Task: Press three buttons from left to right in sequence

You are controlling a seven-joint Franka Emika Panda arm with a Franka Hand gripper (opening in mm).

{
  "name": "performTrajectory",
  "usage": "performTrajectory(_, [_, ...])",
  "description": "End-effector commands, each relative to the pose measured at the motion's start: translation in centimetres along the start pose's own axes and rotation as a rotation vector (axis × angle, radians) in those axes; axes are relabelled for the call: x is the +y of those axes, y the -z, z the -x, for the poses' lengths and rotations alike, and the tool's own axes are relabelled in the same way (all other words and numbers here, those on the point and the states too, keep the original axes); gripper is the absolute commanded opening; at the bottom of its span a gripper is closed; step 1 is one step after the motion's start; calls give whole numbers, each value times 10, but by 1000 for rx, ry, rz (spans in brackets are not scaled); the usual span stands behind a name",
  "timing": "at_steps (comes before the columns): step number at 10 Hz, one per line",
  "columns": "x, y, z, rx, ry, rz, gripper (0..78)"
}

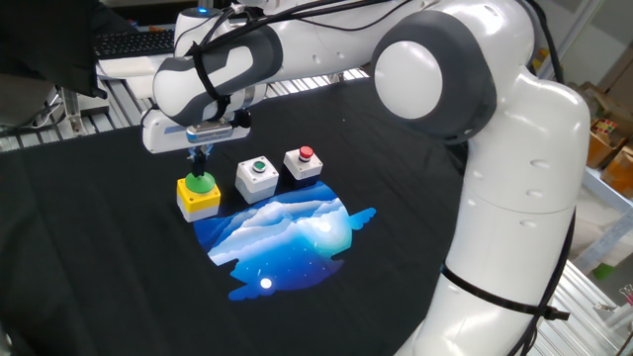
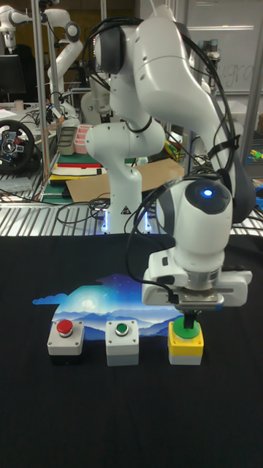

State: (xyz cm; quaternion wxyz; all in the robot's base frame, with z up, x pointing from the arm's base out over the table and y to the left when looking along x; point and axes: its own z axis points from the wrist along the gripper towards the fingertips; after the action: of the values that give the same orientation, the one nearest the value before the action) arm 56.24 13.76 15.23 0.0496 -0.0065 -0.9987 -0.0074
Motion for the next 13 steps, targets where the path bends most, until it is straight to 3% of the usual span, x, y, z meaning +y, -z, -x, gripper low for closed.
performTrajectory(1, [-2, 1, 1, 2, -1, -1, 11])
performTrajectory(13, [-2, -4, 2, 14, 11, 2, 11])
